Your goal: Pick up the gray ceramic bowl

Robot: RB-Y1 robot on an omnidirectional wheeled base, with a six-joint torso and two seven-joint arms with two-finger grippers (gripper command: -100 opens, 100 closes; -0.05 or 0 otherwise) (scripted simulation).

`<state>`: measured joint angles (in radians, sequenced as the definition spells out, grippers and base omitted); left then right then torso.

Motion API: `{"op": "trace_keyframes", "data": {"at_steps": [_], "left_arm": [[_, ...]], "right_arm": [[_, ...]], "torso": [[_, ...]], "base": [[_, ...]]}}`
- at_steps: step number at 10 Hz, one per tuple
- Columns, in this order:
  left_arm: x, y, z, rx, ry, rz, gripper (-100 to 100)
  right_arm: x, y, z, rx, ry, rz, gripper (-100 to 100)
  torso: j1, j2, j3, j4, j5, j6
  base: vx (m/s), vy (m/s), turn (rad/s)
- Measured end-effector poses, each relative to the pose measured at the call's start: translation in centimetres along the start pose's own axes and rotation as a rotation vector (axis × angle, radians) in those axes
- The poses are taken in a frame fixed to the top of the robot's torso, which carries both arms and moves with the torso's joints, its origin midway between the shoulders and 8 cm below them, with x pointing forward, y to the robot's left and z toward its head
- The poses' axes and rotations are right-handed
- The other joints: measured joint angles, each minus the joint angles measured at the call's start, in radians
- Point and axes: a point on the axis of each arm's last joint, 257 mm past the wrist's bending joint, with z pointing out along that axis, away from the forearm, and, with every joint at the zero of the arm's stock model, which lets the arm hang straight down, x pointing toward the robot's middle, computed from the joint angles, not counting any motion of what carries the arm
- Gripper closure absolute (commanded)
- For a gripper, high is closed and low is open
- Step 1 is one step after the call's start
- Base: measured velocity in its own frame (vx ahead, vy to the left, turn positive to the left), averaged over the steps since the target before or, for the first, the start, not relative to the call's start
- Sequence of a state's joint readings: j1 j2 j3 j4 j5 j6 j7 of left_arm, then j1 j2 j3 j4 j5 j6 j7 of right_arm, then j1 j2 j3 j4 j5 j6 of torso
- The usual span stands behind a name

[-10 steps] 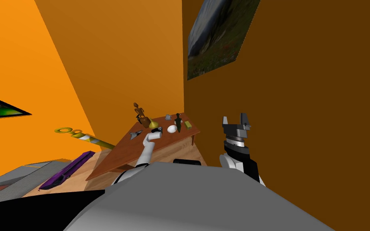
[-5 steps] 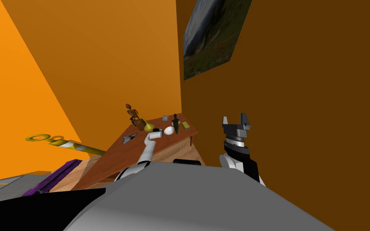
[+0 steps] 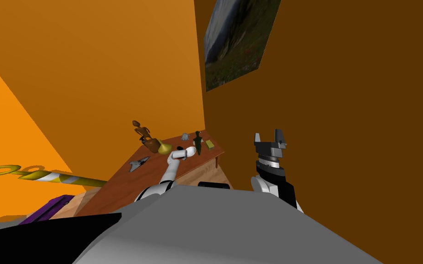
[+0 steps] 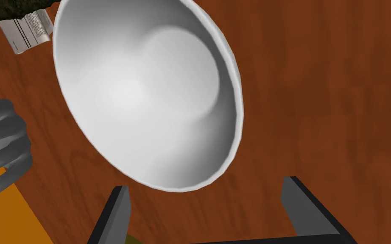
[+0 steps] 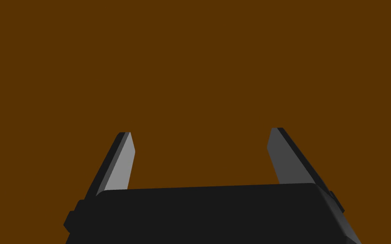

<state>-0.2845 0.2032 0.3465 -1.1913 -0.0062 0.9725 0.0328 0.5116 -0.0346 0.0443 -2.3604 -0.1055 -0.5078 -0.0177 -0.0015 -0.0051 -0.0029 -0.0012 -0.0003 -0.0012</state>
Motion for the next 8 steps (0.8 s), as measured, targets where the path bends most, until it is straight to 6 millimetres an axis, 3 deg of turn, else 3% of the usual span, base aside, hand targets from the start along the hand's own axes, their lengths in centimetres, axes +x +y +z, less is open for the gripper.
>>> {"op": "trace_keyframes", "data": {"at_steps": [4, 5, 6, 8], "left_arm": [[-0.2, 4.4, 0.8, -0.150, -0.007, 0.005, -100], [-0.2, 4.7, 0.8, -0.157, -0.007, 0.006, 0], [-0.2, 4.6, 0.8, -0.156, -0.007, 0.006, -100], [0.0, 5.7, 1.4, -0.157, -0.006, 0.009, -100]], "right_arm": [[0.0, 0.0, 0.0, 0.000, 0.000, 0.000, 0], [0.0, 0.0, 0.0, 0.000, 0.000, 0.000, 0], [0.0, 0.0, 0.0, 0.000, 0.000, 0.000, 0], [0.0, 0.0, 0.0, 0.000, 0.000, 0.000, 0]], "torso": [[0.000, 0.000, 0.000, 0.000, 0.000, 0.000], [0.001, 0.002, 0.001, 0.000, 0.000, -0.001], [0.001, 0.004, 0.002, 0.001, 0.000, -0.001], [0.003, 0.002, 0.001, 0.000, 0.001, -0.001]], "base": [[0.068, -0.017, -0.059], [0.006, -0.001, 0.002], [0.035, 0.012, 0.013], [0.044, 0.024, 0.012]]}}
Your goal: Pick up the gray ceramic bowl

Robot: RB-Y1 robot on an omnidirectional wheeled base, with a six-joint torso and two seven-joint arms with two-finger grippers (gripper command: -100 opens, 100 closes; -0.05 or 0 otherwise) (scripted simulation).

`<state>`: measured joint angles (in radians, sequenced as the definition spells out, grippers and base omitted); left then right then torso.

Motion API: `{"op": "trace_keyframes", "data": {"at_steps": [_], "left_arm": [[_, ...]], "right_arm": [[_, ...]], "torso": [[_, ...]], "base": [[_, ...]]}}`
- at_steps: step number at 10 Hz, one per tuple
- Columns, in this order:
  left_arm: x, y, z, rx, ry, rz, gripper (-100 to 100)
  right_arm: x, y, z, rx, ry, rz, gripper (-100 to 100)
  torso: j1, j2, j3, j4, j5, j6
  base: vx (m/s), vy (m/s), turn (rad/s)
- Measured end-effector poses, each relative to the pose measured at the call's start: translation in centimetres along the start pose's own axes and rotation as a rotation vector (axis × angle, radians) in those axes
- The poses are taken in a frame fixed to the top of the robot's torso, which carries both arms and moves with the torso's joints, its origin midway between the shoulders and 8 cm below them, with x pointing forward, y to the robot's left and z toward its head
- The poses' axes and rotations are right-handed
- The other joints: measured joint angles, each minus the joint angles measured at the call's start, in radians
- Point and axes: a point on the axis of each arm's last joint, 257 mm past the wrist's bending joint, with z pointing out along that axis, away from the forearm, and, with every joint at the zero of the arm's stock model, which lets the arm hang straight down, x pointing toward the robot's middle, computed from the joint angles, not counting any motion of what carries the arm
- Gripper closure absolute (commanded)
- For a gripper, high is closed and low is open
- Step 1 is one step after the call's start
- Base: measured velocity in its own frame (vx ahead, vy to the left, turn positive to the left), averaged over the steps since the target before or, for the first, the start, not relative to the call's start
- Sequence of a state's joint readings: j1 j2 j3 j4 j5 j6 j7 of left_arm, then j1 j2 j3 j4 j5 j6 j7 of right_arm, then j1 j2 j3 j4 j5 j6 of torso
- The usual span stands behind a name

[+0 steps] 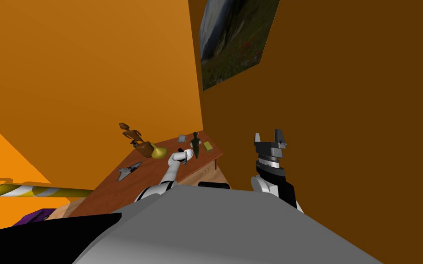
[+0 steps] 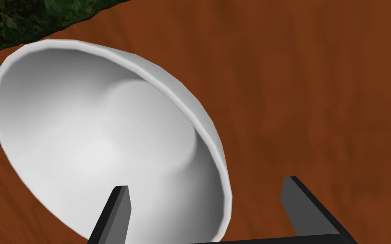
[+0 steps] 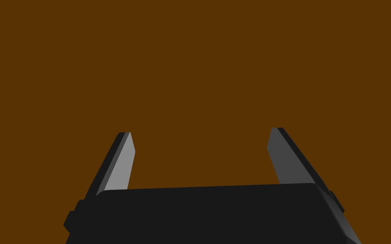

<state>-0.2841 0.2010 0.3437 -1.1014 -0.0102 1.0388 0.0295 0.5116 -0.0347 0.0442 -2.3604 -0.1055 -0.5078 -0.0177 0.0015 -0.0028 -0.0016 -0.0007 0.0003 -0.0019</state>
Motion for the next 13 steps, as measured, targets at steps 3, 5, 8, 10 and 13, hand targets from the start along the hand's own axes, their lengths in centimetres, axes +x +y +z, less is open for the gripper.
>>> {"op": "trace_keyframes", "data": {"at_steps": [3, 5, 8, 10, 13], "left_arm": [[0.2, 0.4, 0.7, 0.004, 0.001, 0.002, 100], [0.1, 0.6, 0.8, 0.000, 0.001, 0.003, 100], [0.2, 0.5, 0.7, 0.002, 0.001, 0.003, 0], [0.0, 0.1, 0.4, 0.004, 0.000, 0.001, 100], [-0.1, -0.5, -0.4, 0.002, -0.001, -0.002, 0]], "right_arm": [[0.0, 0.0, 0.0, 0.000, 0.000, 0.000, 0], [0.0, 0.0, 0.0, 0.000, 0.000, 0.000, 0], [0.0, 0.0, 0.0, 0.000, 0.000, 0.000, 0], [0.0, 0.0, 0.0, 0.000, 0.000, 0.000, 0], [0.0, 0.0, 0.0, 0.000, 0.000, 0.000, 0]], "torso": [[-0.001, 0.001, 0.001, 0.000, 0.000, 0.000], [-0.001, 0.002, 0.002, 0.001, 0.000, 0.001], [-0.001, 0.003, 0.002, 0.001, 0.000, 0.000], [-0.003, 0.005, 0.003, 0.002, -0.001, 0.000], [-0.003, 0.006, 0.004, 0.002, -0.001, 0.000]], "base": [[0.017, 0.009, 0.002], [0.000, 0.000, 0.000], [0.000, 0.000, 0.000], [-0.041, -0.020, -0.015], [-0.021, -0.011, -0.004]]}}
